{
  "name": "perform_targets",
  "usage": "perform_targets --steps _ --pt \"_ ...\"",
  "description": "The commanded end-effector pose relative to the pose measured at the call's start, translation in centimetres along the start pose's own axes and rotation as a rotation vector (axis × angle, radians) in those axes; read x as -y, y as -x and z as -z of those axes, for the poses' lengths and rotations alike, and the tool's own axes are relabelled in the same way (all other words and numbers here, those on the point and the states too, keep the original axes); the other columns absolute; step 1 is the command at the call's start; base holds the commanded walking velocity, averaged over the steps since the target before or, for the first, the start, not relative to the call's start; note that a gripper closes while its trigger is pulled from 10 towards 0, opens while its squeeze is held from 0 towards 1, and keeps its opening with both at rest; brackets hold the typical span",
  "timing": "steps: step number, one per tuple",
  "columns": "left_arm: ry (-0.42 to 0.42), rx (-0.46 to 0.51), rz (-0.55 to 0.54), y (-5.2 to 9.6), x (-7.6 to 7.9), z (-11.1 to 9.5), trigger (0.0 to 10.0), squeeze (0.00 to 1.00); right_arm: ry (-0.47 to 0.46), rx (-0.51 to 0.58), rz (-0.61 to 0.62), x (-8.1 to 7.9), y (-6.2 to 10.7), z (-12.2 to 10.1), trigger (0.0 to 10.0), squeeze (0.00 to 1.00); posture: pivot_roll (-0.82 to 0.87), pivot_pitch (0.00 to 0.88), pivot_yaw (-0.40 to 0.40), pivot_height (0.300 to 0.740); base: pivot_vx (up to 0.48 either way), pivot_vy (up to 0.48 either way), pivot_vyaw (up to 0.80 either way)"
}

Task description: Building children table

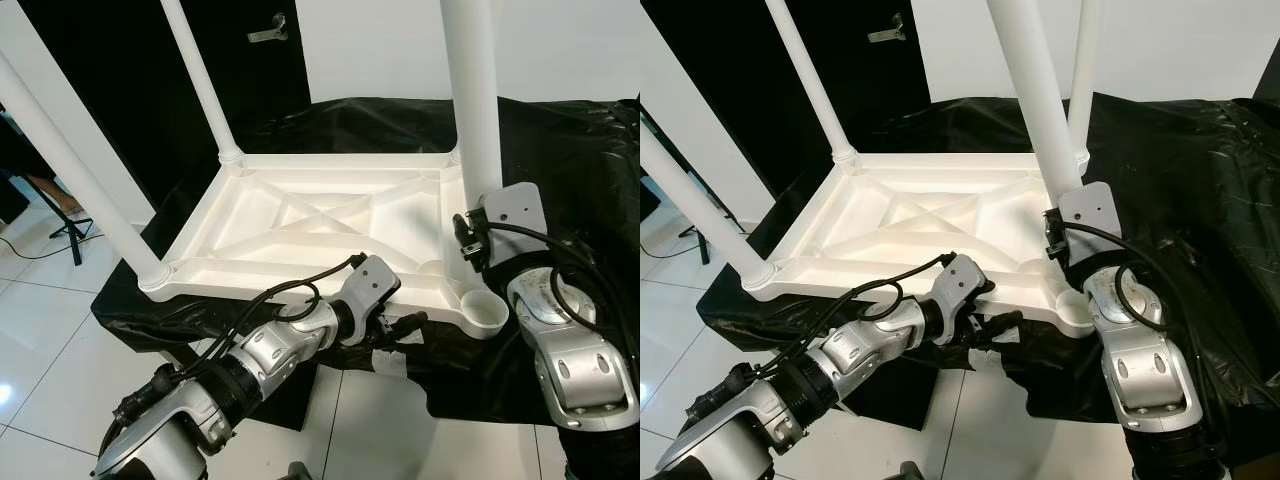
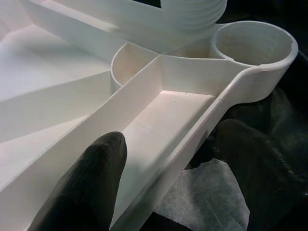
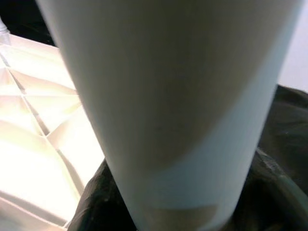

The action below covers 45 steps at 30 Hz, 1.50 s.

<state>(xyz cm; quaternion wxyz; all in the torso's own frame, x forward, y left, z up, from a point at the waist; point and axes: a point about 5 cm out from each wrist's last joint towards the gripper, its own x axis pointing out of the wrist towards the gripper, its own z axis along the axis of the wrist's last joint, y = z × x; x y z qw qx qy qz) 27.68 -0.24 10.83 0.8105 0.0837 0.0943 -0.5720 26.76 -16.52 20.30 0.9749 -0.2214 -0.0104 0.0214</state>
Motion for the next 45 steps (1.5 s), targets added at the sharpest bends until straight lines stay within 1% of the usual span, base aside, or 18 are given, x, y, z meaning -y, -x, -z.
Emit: perform_targets --steps 1,3,4,9,10,11,12,13,23,25,27,30,35,36,42,43,44,45 --pt "-0.017 -0.052 0.7 1.1 3.3 0.8 10.0 0.0 -0.02 0.029 0.005 0.0 0.3 -0.5 10.0 0.0 -0.01 0.0 0.102 0.74 0.0 0.0 0.0" --pt "-0.027 -0.053 0.681 0.8 3.2 0.9 10.0 0.0 -0.035 0.022 0.004 0.1 0.4 -0.3 10.0 0.0 -0.01 0.0 0.104 0.74 0.0 0.0 0.0" --pt "-0.041 -0.048 0.661 0.4 3.2 0.9 5.5 0.0 -0.056 0.015 0.002 0.0 0.6 -0.1 10.0 0.0 -0.01 0.0 0.106 0.74 0.0 0.0 0.0" --pt "-0.061 -0.027 0.624 -0.2 3.1 0.7 4.9 0.0 -0.117 0.009 -0.003 0.0 1.2 0.2 10.0 0.0 -0.02 0.0 0.11 0.74 0.0 0.0 0.0" --pt "-0.066 -0.016 0.601 -0.5 3.0 0.6 4.5 0.0 -0.158 0.0 -0.007 -0.1 1.6 0.5 10.0 0.0 -0.02 0.0 0.112 0.74 0.0 0.0 0.0" --pt "-0.066 -0.016 0.601 -0.5 3.0 0.6 4.5 0.0 -0.158 0.0 -0.007 -0.1 1.6 0.5 10.0 0.0 -0.02 0.0 0.112 0.74 0.0 0.0 0.0" --pt "-0.076 -0.012 0.582 -0.7 3.0 0.6 4.8 0.0 -0.195 -0.013 -0.012 -0.1 2.0 0.9 10.0 0.0 -0.02 0.0 0.113 0.74 0.0 0.0 0.0" --pt "-0.089 -0.013 0.555 -0.9 3.0 0.7 10.0 0.0 -0.224 -0.025 -0.019 -0.1 2.6 1.3 10.0 0.0 -0.02 0.0 0.114 0.74 0.0 0.0 0.0" --pt "-0.105 -0.01 0.49 -1.6 2.9 1.1 10.0 0.0 -0.264 -0.049 -0.047 -0.2 4.0 2.2 10.0 0.0 -0.03 0.0 0.112 0.74 0.0 0.0 0.0" --pt "-0.115 0.0 0.447 -2.2 2.6 0.8 10.0 0.0 -0.248 -0.037 -0.043 0.3 4.0 2.0 10.0 0.0 -0.04 0.0 0.112 0.74 0.0 0.0 0.0" --pt "-0.115 0.0 0.447 -2.2 2.6 0.8 10.0 0.0 -0.248 -0.037 -0.043 0.3 4.0 2.0 10.0 0.0 -0.04 0.0 0.112 0.74 0.0 0.0 0.0" --pt "-0.12 0.01 0.421 -2.5 2.5 0.6 10.0 0.0 -0.215 -0.012 -0.026 1.1 3.7 1.5 10.0 0.0 -0.03 0.0 0.113 0.74 0.0 0.0 0.0" --pt "-0.123 -0.006 0.455 -2.4 2.4 1.0 10.0 0.0 -0.185 0.023 -0.019 1.9 3.1 0.7 10.0 0.0 -0.03 0.0 0.109 0.74 0.0 0.0 0.0" --pt "-0.139 -0.032 0.494 -2.2 2.4 1.5 10.0 0.0 -0.166 0.053 -0.025 2.3 2.7 0.0 10.0 0.0 -0.02 0.0 0.107 0.74 0.0 0.0 0.0" --pt "-0.144 -0.054 0.506 -1.9 2.3 1.9 10.0 0.0 -0.163 0.082 -0.043 2.2 2.6 -0.8 10.0 0.0 -0.02 0.0 0.107 0.74 0.0 0.0 0.0" --pt "-0.147 -0.071 0.497 -1.9 2.2 2.1 8.8 0.0 -0.163 0.092 -0.052 2.1 2.6 -1.0 10.0 0.0 -0.02 0.0 0.108 0.74 0.0 0.0 0.0" --pt "-0.16 -0.09 0.483 -2.0 2.1 2.4 3.8 0.0 -0.164 0.098 -0.059 2.0 2.6 -1.1 10.0 0.0 -0.03 0.0 0.109 0.74 0.0 0.0 0.0" --pt "-0.16 -0.09 0.483 -2.0 2.1 2.4 3.8 0.0 -0.164 0.098 -0.059 2.0 2.6 -1.1 10.0 0.0 -0.03 0.0 0.109 0.74 0.0 0.0 0.0"
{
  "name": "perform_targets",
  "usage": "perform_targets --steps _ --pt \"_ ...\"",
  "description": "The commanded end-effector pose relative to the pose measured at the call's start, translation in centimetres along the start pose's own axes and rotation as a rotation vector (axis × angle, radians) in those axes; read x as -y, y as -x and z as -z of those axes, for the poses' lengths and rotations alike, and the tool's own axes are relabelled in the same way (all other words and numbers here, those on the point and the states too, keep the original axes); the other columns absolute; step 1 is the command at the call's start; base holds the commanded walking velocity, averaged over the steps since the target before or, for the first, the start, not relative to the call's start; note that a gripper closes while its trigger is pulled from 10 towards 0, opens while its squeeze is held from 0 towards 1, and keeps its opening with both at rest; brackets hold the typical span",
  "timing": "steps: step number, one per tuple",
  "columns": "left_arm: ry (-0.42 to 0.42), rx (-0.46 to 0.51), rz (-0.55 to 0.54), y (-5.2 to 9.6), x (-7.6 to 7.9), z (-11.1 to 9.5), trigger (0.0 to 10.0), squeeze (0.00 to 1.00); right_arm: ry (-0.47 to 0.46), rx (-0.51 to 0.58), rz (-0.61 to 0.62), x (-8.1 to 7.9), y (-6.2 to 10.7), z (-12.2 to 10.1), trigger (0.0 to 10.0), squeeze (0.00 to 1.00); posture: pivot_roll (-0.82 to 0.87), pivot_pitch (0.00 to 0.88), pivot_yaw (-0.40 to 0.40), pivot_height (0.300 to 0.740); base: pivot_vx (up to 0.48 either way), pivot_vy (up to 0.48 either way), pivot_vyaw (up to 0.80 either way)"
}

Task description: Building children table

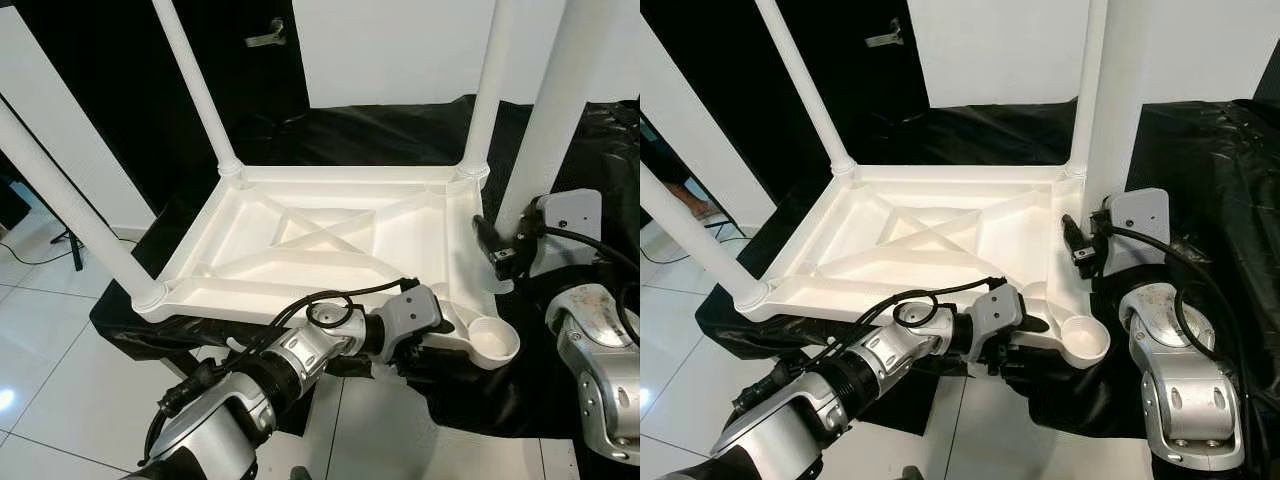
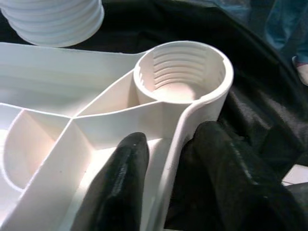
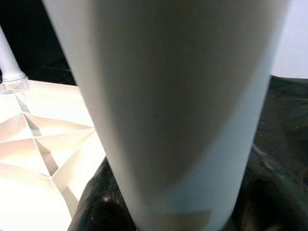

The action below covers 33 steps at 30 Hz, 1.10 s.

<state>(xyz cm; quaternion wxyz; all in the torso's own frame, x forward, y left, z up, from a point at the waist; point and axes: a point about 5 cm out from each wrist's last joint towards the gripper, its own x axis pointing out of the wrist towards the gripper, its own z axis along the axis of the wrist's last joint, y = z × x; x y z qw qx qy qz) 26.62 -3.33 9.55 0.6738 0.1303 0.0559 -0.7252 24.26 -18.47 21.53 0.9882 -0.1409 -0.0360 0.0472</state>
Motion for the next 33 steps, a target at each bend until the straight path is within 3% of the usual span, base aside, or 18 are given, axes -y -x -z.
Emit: perform_targets --steps 1,2,6,7,11,15,16,19,20,22,33 --pt "0.03 -0.086 0.099 0.6 0.7 1.8 3.8 0.0 -0.001 0.031 -0.024 -0.4 0.0 -0.7 10.0 0.0 -0.03 0.0 0.109 0.74 0.0 0.0 0.0" --pt "0.016 -0.111 0.073 0.5 0.4 2.0 2.0 0.0 -0.002 0.034 -0.029 -0.4 0.0 -0.8 10.0 0.0 -0.03 0.0 0.11 0.74 0.0 0.0 0.0" --pt "0.004 -0.127 0.055 0.3 0.3 2.1 2.0 0.0 -0.002 0.034 -0.031 -0.5 0.0 -0.8 10.0 0.0 -0.03 0.0 0.11 0.74 0.0 0.0 0.0" --pt "-0.015 -0.155 0.015 0.1 0.0 2.3 10.0 0.0 -0.005 0.034 -0.033 -0.6 0.1 -0.8 10.0 0.0 -0.04 0.0 0.113 0.74 0.0 0.0 0.0" --pt "-0.029 -0.218 -0.097 -0.4 -0.8 2.6 10.0 0.0 -0.016 0.032 -0.038 -0.7 0.3 -0.8 10.0 0.0 -0.04 0.0 0.114 0.74 0.0 0.0 0.0" --pt "-0.023 -0.227 -0.116 -0.4 -1.0 2.7 10.0 0.0 -0.018 0.031 -0.039 -0.8 0.3 -0.8 10.0 0.0 -0.04 0.0 0.114 0.74 0.0 0.0 0.0" --pt "-0.017 -0.236 -0.146 -0.4 -1.2 2.8 8.3 0.0 -0.021 0.028 -0.041 -0.8 0.4 -0.8 10.0 0.0 -0.04 0.0 0.112 0.74 0.0 0.0 0.0" --pt "-0.01 -0.261 -0.216 -0.5 -1.6 3.0 8.5 0.0 -0.031 0.015 -0.046 -1.0 0.6 -0.5 10.0 0.0 -0.03 0.0 0.11 0.74 0.0 0.0 0.0" --pt "-0.005 -0.271 -0.251 -0.6 -1.7 3.1 9.6 0.0 -0.039 0.006 -0.047 -1.1 0.7 -0.2 10.0 0.0 -0.03 0.0 0.109 0.74 0.0 0.0 0.0" --pt "-0.003 -0.277 -0.271 -0.6 -1.8 3.1 10.0 0.0 -0.045 0.001 -0.047 -1.2 0.8 -0.1 10.0 0.0 -0.03 0.0 0.109 0.74 0.0 0.0 0.0" --pt "0.043 -0.341 -0.472 0.2 -3.6 3.4 10.0 0.0 -0.068 -0.049 -0.043 -1.5 1.3 1.2 10.0 0.0 -0.04 0.0 0.11 0.74 0.0 0.0 0.0"
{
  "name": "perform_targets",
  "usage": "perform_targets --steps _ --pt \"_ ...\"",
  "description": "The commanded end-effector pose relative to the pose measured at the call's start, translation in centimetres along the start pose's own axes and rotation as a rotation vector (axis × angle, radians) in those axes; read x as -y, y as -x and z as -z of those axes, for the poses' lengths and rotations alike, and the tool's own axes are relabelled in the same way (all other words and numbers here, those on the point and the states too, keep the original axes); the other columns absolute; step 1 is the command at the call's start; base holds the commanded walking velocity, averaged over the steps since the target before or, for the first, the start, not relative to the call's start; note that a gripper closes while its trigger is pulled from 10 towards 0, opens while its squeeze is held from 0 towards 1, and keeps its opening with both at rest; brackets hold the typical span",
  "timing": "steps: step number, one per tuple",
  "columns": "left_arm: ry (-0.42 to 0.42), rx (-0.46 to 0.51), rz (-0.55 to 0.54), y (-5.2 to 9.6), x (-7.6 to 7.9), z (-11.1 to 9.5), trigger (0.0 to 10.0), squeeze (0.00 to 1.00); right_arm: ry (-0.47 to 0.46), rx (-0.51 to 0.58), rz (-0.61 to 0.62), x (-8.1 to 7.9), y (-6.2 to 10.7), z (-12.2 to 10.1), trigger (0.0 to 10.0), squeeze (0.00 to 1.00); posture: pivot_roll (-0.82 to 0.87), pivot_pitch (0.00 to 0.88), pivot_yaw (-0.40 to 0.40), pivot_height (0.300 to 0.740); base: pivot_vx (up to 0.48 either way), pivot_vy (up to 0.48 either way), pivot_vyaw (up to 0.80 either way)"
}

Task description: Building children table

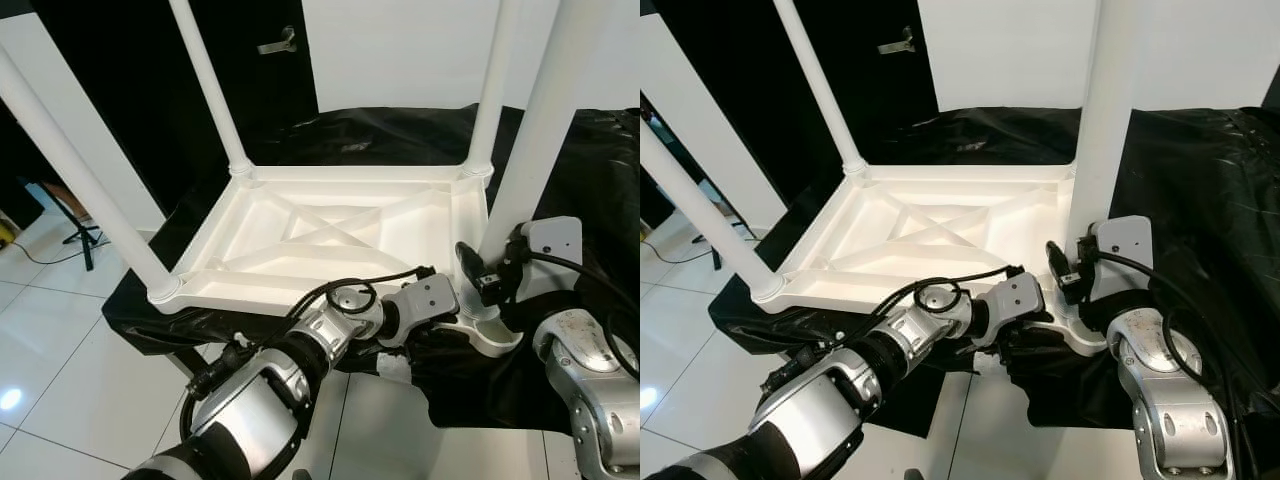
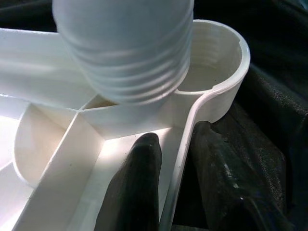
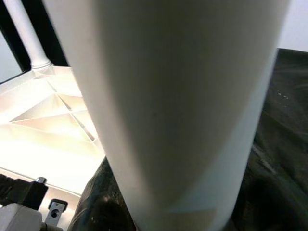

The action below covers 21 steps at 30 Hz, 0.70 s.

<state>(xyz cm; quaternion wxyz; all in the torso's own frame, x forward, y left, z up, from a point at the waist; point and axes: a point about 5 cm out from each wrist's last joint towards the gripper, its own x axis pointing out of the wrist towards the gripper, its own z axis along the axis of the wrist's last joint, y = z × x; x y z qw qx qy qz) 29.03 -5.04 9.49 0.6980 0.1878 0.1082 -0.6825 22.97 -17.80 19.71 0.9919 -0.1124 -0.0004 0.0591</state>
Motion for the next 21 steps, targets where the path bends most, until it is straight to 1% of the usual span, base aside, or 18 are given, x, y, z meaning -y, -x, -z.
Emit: perform_targets --steps 1,8,15,19,21 --pt "0.059 -0.191 -0.407 1.1 -1.5 3.7 10.0 0.0 -0.006 0.014 -0.008 -0.2 0.1 -0.2 10.0 0.0 -0.04 0.0 0.111 0.74 0.0 0.0 0.0" --pt "0.049 -0.204 -0.443 1.1 -2.0 3.3 10.0 0.0 -0.008 0.013 0.002 -0.2 0.3 -0.2 10.0 0.0 -0.05 0.0 0.117 0.74 0.0 0.0 0.0" --pt "0.048 -0.245 -0.459 1.4 -2.3 3.7 10.0 0.0 -0.012 0.007 0.013 -0.2 0.6 0.0 10.0 0.0 -0.05 0.0 0.116 0.74 0.0 0.0 0.0" --pt "0.046 -0.239 -0.459 1.6 -2.5 3.5 10.0 0.0 -0.009 -0.013 0.02 -0.1 1.0 0.6 10.0 0.0 -0.05 0.0 0.115 0.74 0.0 0.0 0.0" --pt "0.046 -0.233 -0.455 1.6 -2.5 3.5 10.0 0.0 -0.008 -0.034 0.025 0.0 1.3 1.3 10.0 0.0 -0.05 0.0 0.115 0.74 0.0 0.0 0.0"
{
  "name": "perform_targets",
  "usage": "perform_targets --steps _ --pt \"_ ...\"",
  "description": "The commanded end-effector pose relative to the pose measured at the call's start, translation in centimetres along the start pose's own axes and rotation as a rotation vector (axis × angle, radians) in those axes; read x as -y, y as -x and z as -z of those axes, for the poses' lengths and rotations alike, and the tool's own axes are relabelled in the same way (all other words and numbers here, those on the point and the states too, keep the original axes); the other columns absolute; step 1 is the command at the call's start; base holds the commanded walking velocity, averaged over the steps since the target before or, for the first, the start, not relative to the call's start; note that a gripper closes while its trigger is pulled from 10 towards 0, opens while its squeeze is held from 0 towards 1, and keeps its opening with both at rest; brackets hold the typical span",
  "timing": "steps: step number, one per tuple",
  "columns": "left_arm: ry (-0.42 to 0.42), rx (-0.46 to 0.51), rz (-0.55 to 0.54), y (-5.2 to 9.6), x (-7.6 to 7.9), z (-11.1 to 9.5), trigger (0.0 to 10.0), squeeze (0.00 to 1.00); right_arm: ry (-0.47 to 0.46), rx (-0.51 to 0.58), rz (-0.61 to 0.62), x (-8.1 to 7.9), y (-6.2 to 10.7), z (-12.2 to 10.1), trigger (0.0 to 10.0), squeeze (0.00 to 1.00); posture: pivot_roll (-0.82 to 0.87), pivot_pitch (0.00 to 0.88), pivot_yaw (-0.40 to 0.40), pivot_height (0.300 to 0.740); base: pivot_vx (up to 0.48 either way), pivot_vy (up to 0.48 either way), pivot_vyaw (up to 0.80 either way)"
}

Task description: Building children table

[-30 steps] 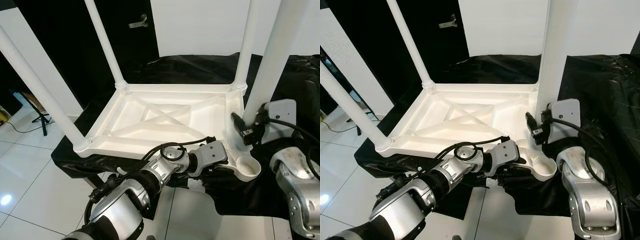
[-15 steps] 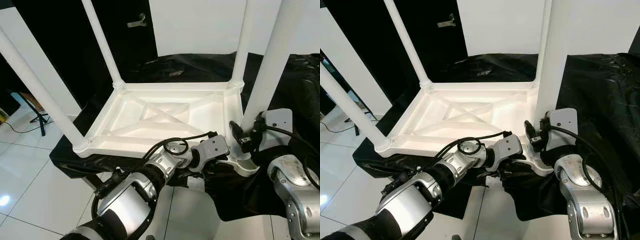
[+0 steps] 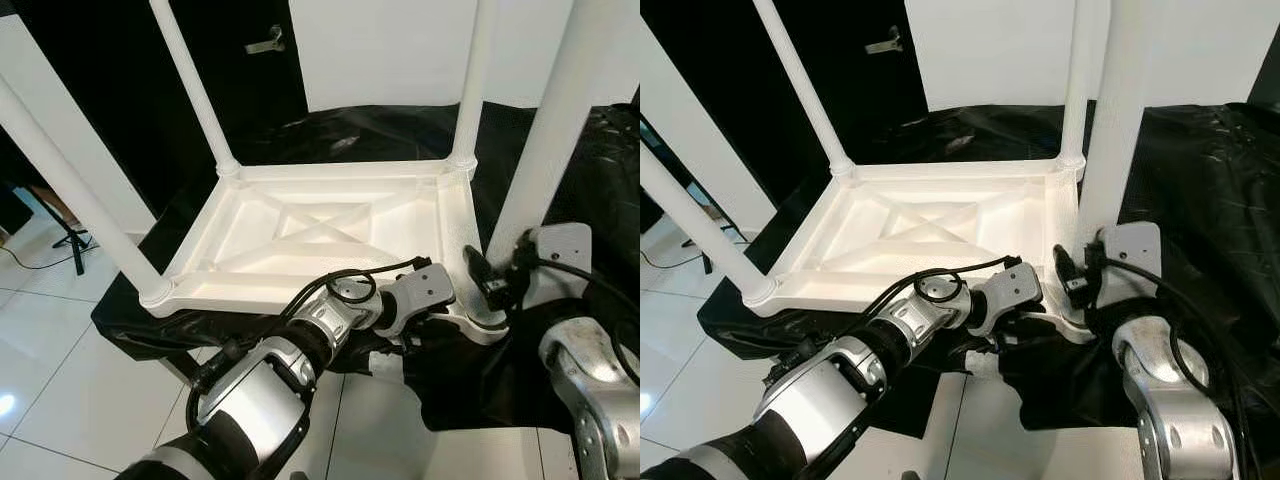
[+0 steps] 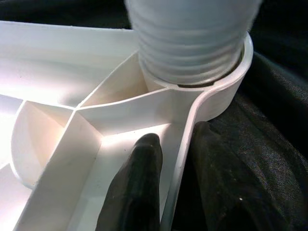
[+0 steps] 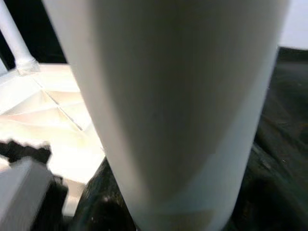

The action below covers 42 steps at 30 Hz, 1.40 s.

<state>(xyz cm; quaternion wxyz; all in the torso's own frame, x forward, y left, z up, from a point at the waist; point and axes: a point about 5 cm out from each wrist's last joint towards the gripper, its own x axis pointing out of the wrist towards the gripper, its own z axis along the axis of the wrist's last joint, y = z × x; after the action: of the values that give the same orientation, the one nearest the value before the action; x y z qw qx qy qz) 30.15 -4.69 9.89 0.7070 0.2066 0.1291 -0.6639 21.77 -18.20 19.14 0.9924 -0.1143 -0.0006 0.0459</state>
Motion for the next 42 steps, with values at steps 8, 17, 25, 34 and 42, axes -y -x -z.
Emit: perform_targets --steps 8,17,25,34,42 --pt "0.055 -0.158 -0.398 0.7 -0.9 4.0 10.0 0.0 -0.043 -0.114 0.076 0.1 1.2 3.9 10.0 0.0 -0.04 0.0 0.117 0.74 0.0 0.0 0.0" --pt "0.05 -0.156 -0.399 0.8 -1.0 4.0 10.0 0.0 -0.058 -0.138 0.107 0.4 1.1 5.5 10.0 0.0 -0.03 0.0 0.117 0.74 0.0 0.0 0.0" --pt "0.043 -0.159 -0.397 0.9 -0.9 4.2 10.0 0.0 -0.068 -0.215 0.041 -0.6 0.9 6.5 10.0 0.0 -0.02 0.0 0.12 0.74 0.0 0.0 0.0" --pt "0.035 -0.166 -0.395 0.9 -0.9 4.3 10.0 0.0 -0.214 -0.32 -0.015 -1.1 0.7 6.5 10.0 0.0 -0.03 0.0 0.116 0.74 0.0 0.0 0.0" --pt "0.031 -0.162 -0.395 0.8 -0.7 4.2 10.0 0.0 -0.267 -0.368 -0.084 -0.9 0.7 6.0 10.0 0.0 -0.03 0.0 0.104 0.74 0.0 0.0 0.0"
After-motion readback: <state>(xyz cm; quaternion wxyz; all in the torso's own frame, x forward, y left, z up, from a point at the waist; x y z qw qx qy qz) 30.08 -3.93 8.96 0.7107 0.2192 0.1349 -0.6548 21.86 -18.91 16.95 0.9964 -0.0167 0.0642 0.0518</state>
